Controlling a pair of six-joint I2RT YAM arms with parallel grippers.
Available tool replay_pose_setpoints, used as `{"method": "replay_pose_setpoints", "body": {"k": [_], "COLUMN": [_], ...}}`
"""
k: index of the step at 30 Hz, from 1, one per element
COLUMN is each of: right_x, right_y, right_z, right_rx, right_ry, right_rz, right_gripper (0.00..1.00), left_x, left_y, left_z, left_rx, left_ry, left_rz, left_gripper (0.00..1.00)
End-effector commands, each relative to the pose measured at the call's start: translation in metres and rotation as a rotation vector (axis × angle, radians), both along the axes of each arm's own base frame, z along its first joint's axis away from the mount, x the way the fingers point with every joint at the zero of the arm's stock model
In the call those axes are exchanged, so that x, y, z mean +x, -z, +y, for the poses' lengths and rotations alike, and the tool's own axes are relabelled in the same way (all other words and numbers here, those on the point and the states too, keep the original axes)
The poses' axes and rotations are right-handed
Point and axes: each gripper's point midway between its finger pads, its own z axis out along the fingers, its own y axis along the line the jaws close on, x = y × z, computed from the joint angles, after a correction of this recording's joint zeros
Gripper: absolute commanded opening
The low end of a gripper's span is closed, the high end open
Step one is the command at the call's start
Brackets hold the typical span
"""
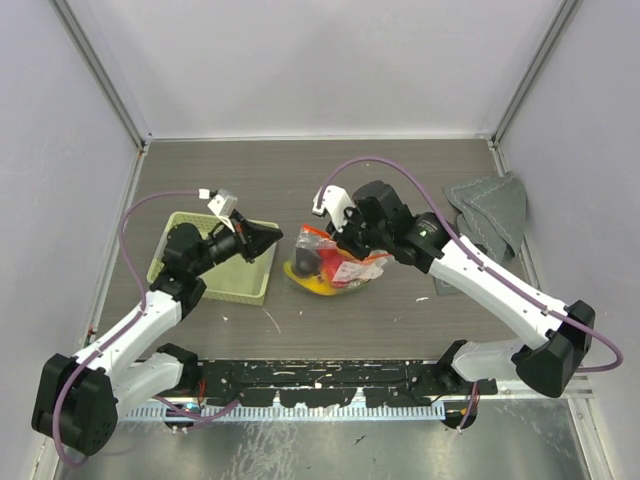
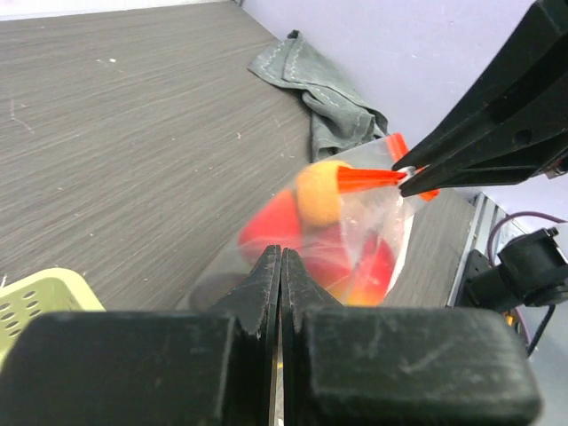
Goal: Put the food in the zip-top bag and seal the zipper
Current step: Zip the zipper food storage bag at the center of the board.
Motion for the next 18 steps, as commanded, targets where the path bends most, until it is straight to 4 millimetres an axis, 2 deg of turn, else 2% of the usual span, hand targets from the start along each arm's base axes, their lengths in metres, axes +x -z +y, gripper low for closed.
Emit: {"method": "replay_pose_setpoints", "body": {"k": [1,3,4,8,10,13,18], "right_x": [0.003,0.0,-0.001,-0.002,0.0,0.001,-0.001], "right_y": [-0.014,-0.013,-0.013,-0.015,-0.017,-0.024,-0.038], "right_z": [-0.021,-0.019,-0.018,-0.01,-0.008,-0.005,0.004], "right_rx": [0.015,0.024,0.03,0.049,0.052,0.065,0.099], "right_ry": [0.101,0.089,0.079,0.051,0.045,0.032,-0.019], "right_rz": [-0.038,-0.027,-0.021,-0.011,-0.015,-0.029,-0.043], "right_gripper": [0.04,0.04,0.04,0.04,0.03,0.03,0.03], "left_x": [0.004,-0.001,-0.002,-0.011,-0.015,-0.017,-0.016], "left_y": [-0.012,-0.015,-0.017,-0.027,-0.033,-0.039,-0.03], "left_z": [0.005,0.001,0.0,-0.01,-0.014,-0.021,-0.04], "left_rx": [-0.003,-0.005,-0.003,-0.009,-0.024,-0.043,-0.033], "left_ry": [-0.03,0.011,0.023,0.12,0.164,0.215,0.309], "left_rz": [-0.06,-0.075,-0.084,-0.116,-0.125,-0.129,-0.074], "left_gripper": [0.0,0.0,0.07,0.51,0.63,0.75,0.79]}}
